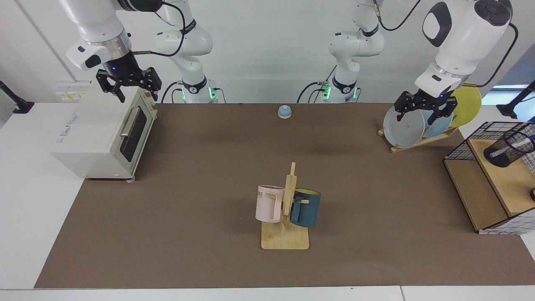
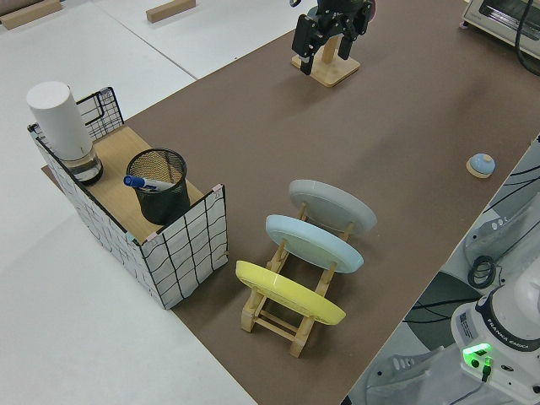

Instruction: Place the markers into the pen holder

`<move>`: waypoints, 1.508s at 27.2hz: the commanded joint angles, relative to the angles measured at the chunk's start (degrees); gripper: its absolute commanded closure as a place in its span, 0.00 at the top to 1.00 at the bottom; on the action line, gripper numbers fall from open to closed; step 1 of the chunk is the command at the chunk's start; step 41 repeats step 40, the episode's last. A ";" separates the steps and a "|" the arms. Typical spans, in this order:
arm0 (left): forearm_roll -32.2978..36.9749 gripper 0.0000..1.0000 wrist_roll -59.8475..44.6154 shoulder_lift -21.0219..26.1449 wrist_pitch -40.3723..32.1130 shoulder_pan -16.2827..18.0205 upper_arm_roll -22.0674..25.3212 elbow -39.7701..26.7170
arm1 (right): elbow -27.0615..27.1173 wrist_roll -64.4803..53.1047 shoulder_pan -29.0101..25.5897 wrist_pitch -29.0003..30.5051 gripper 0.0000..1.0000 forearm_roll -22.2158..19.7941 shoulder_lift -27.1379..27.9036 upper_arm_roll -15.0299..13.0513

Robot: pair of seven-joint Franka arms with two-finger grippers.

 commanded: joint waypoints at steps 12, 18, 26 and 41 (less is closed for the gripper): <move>-1.72 1.00 -0.92 -4.67 2.58 6.13 -7.41 -5.39 | -0.85 -1.16 -0.56 0.67 1.00 1.02 -0.91 0.22; -1.73 1.00 -7.14 -4.84 1.09 5.60 -7.23 -5.47 | -0.76 -1.16 -0.56 0.67 1.00 1.02 -0.91 0.14; -1.73 1.00 -7.33 -4.84 1.18 5.34 -7.23 -5.47 | -0.76 -1.16 -0.56 0.67 1.00 1.02 -0.91 0.14; -2.25 1.00 -7.33 -4.84 1.35 4.90 -7.32 -5.56 | -0.76 -1.16 -0.56 0.67 1.00 1.02 -0.91 0.14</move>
